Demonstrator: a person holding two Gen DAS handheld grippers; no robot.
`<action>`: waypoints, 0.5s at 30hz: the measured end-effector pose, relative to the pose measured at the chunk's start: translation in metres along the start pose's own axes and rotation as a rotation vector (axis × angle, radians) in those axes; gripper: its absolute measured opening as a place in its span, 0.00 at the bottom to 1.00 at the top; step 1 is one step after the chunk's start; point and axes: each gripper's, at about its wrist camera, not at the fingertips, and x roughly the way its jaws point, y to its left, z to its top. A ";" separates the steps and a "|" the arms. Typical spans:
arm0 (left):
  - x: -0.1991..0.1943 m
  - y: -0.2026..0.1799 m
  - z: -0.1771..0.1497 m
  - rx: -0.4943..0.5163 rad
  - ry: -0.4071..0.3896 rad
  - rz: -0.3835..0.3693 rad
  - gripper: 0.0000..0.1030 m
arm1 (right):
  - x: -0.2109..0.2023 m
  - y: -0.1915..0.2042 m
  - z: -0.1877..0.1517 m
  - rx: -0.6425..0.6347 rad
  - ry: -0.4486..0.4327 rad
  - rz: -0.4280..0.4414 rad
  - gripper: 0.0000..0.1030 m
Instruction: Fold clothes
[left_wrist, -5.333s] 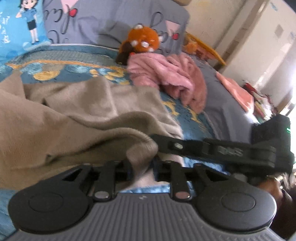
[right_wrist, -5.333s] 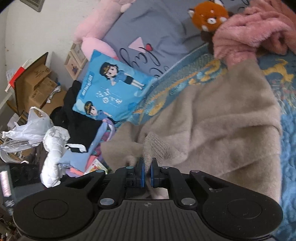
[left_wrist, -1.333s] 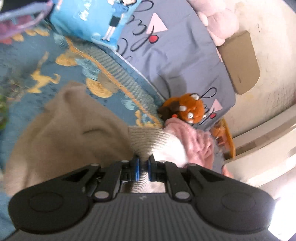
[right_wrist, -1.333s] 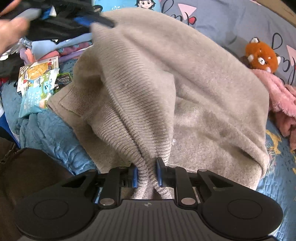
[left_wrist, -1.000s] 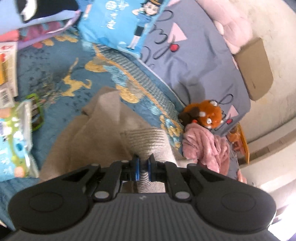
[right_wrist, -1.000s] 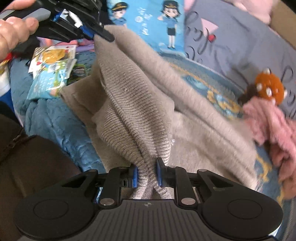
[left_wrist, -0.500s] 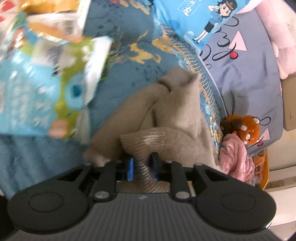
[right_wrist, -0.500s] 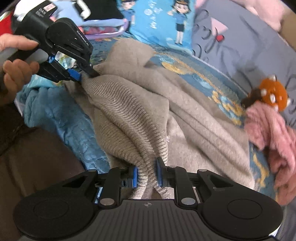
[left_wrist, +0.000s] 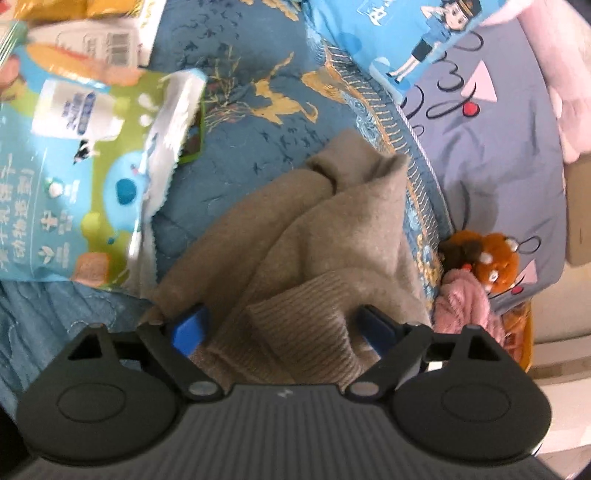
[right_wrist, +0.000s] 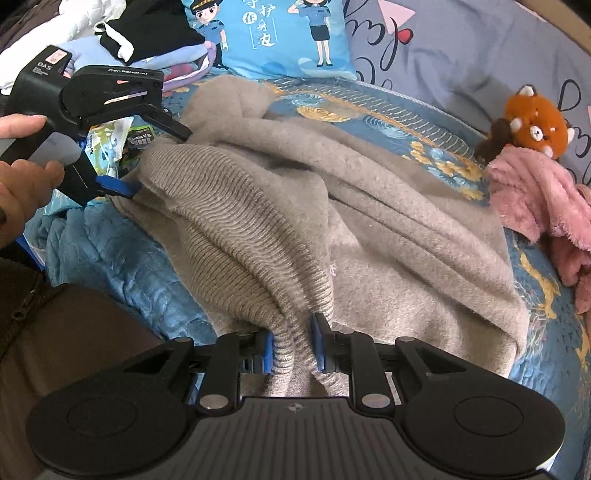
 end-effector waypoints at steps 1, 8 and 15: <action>0.002 0.003 0.000 -0.011 0.000 -0.013 0.85 | 0.001 -0.001 0.000 0.002 0.001 0.001 0.20; 0.015 0.016 0.003 -0.090 0.050 -0.108 0.28 | 0.002 -0.002 -0.003 0.005 0.002 0.003 0.20; -0.006 -0.009 -0.003 -0.031 0.009 -0.199 0.15 | 0.000 -0.001 -0.006 0.003 -0.016 -0.024 0.15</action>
